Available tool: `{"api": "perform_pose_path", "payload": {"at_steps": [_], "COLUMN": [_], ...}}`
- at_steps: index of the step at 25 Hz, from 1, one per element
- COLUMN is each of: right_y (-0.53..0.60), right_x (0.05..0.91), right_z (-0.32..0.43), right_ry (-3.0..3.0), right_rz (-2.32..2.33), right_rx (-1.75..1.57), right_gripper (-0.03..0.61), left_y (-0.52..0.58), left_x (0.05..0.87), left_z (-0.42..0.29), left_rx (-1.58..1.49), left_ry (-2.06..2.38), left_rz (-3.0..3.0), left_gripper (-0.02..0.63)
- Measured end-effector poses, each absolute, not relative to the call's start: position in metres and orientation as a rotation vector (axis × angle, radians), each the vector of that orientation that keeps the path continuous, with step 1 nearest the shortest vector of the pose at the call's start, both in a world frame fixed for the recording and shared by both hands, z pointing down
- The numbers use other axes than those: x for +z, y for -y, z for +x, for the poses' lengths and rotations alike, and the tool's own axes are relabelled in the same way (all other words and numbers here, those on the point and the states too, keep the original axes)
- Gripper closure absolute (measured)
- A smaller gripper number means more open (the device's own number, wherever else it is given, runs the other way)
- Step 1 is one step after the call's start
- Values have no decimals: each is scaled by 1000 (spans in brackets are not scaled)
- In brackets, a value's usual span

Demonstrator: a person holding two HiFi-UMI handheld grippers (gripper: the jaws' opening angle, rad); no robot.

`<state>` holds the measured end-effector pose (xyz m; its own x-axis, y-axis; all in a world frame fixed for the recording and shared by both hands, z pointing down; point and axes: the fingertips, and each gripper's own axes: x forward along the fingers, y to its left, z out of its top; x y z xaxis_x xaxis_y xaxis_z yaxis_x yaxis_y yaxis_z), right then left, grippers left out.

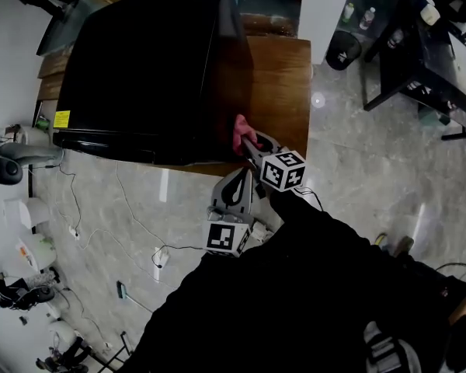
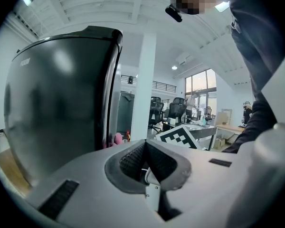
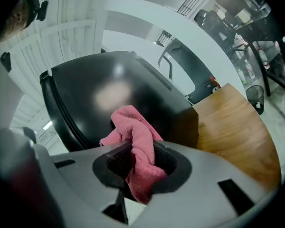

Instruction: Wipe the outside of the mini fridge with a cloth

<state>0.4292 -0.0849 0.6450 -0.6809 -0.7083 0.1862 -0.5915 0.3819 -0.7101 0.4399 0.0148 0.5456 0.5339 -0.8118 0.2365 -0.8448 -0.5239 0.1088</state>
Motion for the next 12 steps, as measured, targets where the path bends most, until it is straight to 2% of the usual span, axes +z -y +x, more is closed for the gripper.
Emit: {"api": "perform_pose_path", "payload": {"at_steps": [12], "right_y": [189], "right_x": [663], "right_z": [456], "right_ry": [-2427], "right_rz": [-1210], "right_rx": [-1280], "right_gripper": [497], "left_y": [59], "left_x": [536], "left_z": [484], "left_rx": [240], "left_ry": [1451], "left_rz": [2534], "left_gripper": [607]}}
